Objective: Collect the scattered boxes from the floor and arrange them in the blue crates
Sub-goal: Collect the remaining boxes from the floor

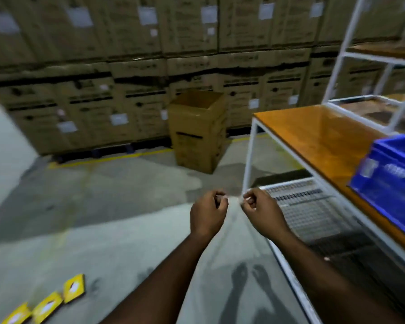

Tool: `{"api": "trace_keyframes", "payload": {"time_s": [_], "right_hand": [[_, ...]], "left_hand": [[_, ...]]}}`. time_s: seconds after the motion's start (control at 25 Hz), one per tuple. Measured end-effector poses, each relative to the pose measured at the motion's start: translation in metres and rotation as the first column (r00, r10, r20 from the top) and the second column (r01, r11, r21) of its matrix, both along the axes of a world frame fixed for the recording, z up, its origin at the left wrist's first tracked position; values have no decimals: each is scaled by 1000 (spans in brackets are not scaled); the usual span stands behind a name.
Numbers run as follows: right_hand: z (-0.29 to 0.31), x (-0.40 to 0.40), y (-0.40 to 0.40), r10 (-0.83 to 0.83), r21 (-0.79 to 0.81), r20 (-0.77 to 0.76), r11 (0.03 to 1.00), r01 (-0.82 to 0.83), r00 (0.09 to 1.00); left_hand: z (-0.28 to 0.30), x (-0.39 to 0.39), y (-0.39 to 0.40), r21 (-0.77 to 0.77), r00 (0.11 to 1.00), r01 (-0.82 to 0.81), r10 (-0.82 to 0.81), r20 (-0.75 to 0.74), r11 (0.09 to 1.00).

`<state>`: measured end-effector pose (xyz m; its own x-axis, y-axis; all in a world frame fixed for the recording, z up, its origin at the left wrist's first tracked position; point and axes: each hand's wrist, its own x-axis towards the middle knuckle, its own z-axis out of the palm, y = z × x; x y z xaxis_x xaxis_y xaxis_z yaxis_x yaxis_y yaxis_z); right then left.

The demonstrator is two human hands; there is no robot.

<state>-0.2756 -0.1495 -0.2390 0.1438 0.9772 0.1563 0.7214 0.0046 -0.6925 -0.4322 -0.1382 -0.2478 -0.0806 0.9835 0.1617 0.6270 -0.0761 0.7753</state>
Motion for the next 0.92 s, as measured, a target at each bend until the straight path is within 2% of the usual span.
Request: {"api": "trace_keyframes", "payload": {"time_s": [0.12, 0.32, 0.56, 0.72, 0.92], "right_hand": [[-27, -110, 11, 157, -139, -15, 978, -158, 987], [-57, -270, 12, 404, -253, -26, 882, -397, 914], [-81, -424, 3, 675, -341, -32, 685, -643, 737], [-97, -512, 13, 799, -360, -45, 547, -756, 600], [-113, -617, 46, 886, -363, -116, 383, -850, 449]], "left_hand": [[-24, -110, -13, -72, 985, -170, 171, 2, 983], [-60, -261, -50, -191, 919, -383, 394, 25, 904], [-79, -401, -97, -235, 733, -647, 676, 68, 725], [-87, -469, -109, -279, 620, -742, 782, 62, 610], [-98, -548, -105, -313, 490, -831, 871, -22, 460]]}}
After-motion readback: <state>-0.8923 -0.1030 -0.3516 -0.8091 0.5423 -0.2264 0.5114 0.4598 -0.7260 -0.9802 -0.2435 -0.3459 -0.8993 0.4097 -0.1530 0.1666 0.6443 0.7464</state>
